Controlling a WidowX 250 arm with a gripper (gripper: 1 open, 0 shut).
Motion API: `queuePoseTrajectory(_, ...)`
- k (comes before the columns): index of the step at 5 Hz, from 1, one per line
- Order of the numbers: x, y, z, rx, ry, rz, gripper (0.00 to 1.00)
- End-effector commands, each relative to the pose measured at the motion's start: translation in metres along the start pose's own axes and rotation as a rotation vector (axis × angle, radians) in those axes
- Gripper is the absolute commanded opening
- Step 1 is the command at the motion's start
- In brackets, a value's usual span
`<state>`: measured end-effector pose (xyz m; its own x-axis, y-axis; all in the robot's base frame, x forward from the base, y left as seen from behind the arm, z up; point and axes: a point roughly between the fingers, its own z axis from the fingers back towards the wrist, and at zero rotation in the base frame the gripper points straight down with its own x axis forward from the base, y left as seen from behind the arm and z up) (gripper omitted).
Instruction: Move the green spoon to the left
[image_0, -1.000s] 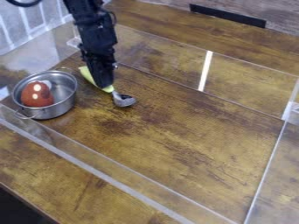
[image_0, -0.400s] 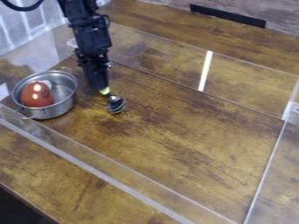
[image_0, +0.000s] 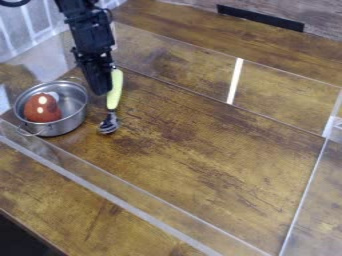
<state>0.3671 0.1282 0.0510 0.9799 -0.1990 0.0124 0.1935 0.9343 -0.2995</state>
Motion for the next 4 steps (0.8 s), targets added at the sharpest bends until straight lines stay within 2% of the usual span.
queuePoseTrajectory(1, 0.005, -0.008, 0.042, 0.073, -0.105, 0.050, 0.00)
queuePoseTrajectory(2, 0.005, -0.015, 0.040, 0.080, -0.114, 0.110, 0.00)
queuePoseTrajectory(4, 0.012, -0.026, 0.032, 0.081, -0.093, 0.075, 0.00)
